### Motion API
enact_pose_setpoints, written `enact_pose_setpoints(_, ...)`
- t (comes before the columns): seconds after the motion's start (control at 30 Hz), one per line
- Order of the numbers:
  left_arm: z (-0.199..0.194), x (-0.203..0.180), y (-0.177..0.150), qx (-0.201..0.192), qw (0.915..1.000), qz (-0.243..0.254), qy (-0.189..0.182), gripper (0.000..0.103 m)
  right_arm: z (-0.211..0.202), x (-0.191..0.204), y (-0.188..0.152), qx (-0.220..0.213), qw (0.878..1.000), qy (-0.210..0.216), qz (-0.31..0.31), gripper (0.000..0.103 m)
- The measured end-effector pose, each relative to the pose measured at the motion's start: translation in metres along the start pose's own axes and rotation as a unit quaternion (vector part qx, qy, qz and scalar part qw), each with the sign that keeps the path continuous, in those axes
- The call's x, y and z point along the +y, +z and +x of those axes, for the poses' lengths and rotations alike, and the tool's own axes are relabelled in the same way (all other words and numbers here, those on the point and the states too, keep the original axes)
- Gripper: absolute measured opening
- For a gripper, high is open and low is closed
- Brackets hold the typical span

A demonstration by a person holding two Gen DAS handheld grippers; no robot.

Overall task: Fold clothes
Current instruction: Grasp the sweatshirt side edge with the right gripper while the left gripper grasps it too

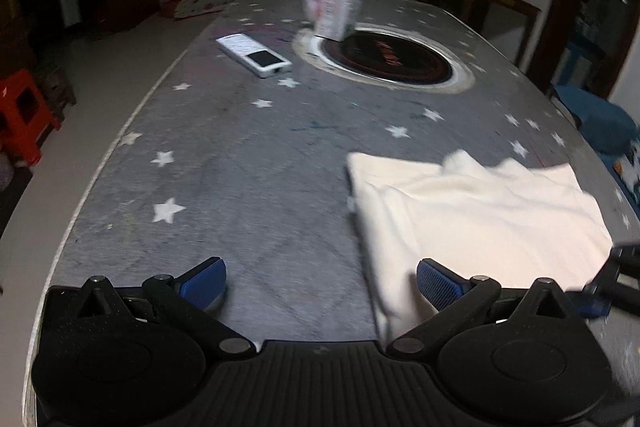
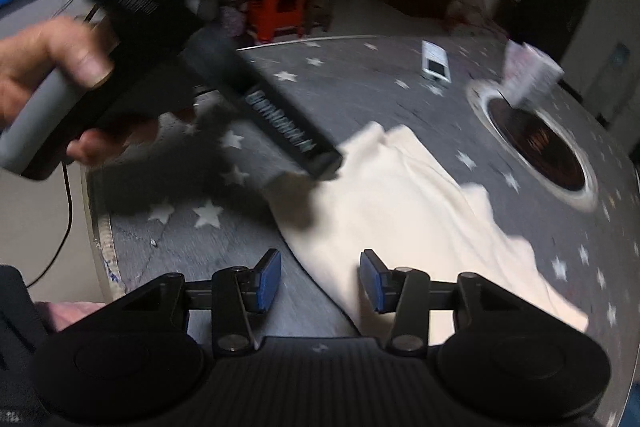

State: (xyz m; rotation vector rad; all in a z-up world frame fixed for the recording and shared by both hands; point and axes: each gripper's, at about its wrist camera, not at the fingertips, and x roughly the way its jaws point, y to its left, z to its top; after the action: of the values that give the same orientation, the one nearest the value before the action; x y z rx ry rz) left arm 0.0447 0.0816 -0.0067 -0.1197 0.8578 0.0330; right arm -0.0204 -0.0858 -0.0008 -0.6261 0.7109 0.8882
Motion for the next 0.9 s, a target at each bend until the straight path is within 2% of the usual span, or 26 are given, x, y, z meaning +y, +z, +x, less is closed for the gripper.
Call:
enact_pose_setpoints(0.33,0.006,0.02,0.007,0.02,0.9954,-0.084,-0.041,0.103,0.036,0.023,0.017,-0.009,0.998,-0.024,-0.057,0.041)
enact_pose_setpoints(0.37,0.007,0.021,0.007,0.023,0.9943,-0.093,-0.047,0.103,0.037,0.023,0.018,-0.011,0.998,-0.026,-0.056,0.04)
enact_pose_setpoints(0.4,0.008,0.022,0.007,0.026,0.993,-0.102,-0.054,0.103,0.037,0.023,0.019,-0.012,0.998,-0.028,-0.053,0.031)
enact_pose_setpoints(0.43,0.01,0.023,0.008,0.029,0.9917,-0.11,-0.061,0.103,0.038,0.023,0.02,-0.013,0.998,-0.031,-0.051,0.026)
enact_pose_setpoints(0.57,0.016,0.023,0.009,0.04,0.9865,-0.138,-0.079,0.103,0.029,0.011,0.022,-0.027,0.999,-0.016,-0.013,0.016)
enact_pose_setpoints(0.73,0.025,0.019,0.013,0.05,0.9802,-0.166,-0.095,0.103,0.014,-0.005,0.023,-0.046,0.998,0.001,0.033,0.014)
enact_pose_setpoints(0.9,0.031,0.012,0.017,0.06,0.9714,-0.19,-0.129,0.102,0.0,-0.017,0.021,-0.063,0.996,0.013,0.064,0.014)
